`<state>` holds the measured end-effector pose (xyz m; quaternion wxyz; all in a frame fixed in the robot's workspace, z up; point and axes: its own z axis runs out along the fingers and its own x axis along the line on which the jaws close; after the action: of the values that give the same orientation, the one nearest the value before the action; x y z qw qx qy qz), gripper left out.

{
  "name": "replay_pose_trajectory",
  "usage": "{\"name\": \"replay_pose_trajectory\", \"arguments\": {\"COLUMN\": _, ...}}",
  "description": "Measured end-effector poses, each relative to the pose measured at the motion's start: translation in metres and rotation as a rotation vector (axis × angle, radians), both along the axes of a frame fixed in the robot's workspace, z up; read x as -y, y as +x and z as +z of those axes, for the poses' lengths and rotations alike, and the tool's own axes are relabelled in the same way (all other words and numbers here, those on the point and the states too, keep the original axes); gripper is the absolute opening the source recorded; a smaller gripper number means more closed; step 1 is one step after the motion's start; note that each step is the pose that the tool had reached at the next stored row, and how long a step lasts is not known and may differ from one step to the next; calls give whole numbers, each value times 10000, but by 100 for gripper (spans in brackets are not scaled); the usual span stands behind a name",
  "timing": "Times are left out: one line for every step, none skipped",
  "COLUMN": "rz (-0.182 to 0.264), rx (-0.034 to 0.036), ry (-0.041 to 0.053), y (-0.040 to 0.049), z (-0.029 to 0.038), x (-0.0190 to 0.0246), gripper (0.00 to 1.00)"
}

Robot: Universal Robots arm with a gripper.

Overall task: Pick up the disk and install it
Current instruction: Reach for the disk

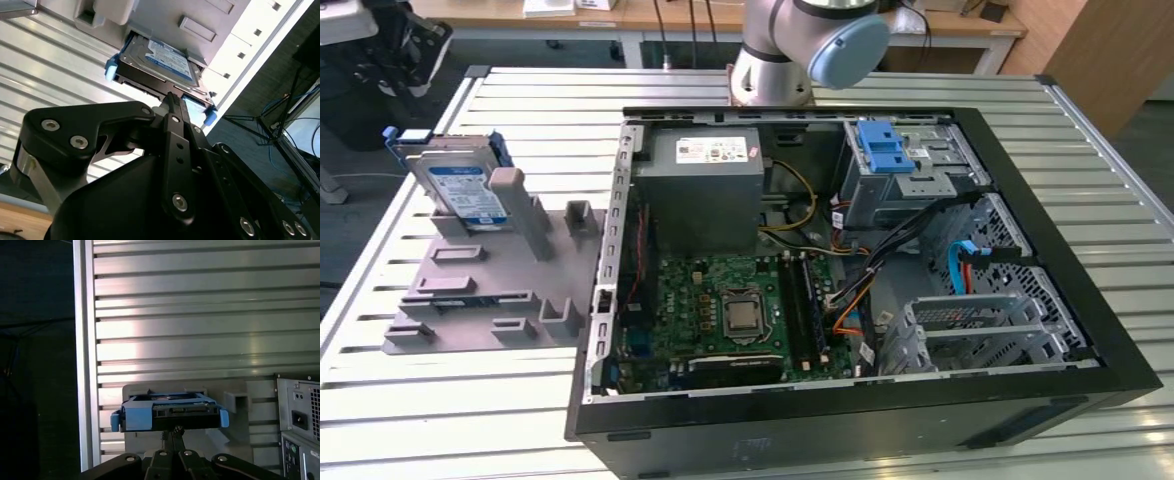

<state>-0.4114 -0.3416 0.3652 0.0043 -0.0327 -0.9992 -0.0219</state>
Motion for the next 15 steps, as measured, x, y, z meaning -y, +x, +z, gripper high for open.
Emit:
{"name": "replay_pose_trajectory", "arguments": {"rz": 0, "rx": -1, "ry": 0, "y": -26, "z": -2, "x": -3, "gripper": 11}}
{"name": "replay_pose_trajectory", "arguments": {"rz": 0, "rx": -1, "ry": 0, "y": -52, "z": -4, "x": -7, "gripper": 11}}
{"name": "replay_pose_trajectory", "arguments": {"rz": 0, "rx": -1, "ry": 0, "y": -77, "z": -6, "x": -11, "gripper": 11}}
{"name": "replay_pose_trajectory", "arguments": {"rz": 0, "rx": -1, "ry": 0, "y": -102, "z": -8, "x": -16, "gripper": 11}}
{"name": "replay_pose_trajectory", "arguments": {"rz": 0, "rx": -1, "ry": 0, "y": -126, "z": -10, "x": -20, "gripper": 11}}
{"name": "replay_pose_trajectory", "arguments": {"rz": 0, "rx": -1, "ry": 0, "y": -150, "z": -11, "x": -24, "gripper": 11}}
{"name": "replay_pose_trajectory", "arguments": {"rz": 0, "rx": -2, "ry": -1, "y": -171, "z": -12, "x": -27, "gripper": 11}}
{"name": "replay_pose_trajectory", "arguments": {"rz": 0, "rx": -1, "ry": 0, "y": -187, "z": -13, "x": -29, "gripper": 11}}
{"name": "replay_pose_trajectory", "arguments": {"rz": -1, "rx": -1, "ry": 0, "y": -197, "z": -14, "x": -30, "gripper": 11}}
{"name": "replay_pose_trajectory", "arguments": {"rz": 0, "rx": -1, "ry": 1, "y": -200, "z": -14, "x": -30, "gripper": 11}}
{"name": "replay_pose_trajectory", "arguments": {"rz": 0, "rx": 0, "ry": 0, "y": -200, "z": -14, "x": -30, "gripper": 11}}
{"name": "replay_pose_trajectory", "arguments": {"rz": 0, "rx": -1, "ry": 0, "y": -202, "z": -14, "x": -30, "gripper": 11}}
{"name": "replay_pose_trajectory", "arguments": {"rz": 0, "rx": -1, "ry": 0, "y": -203, "z": -14, "x": -30, "gripper": 11}}
{"name": "replay_pose_trajectory", "arguments": {"rz": 0, "rx": 0, "ry": 0, "y": -203, "z": -14, "x": -30, "gripper": 11}}
{"name": "replay_pose_trajectory", "arguments": {"rz": 0, "rx": -1, "ry": 0, "y": -204, "z": -14, "x": -30, "gripper": 11}}
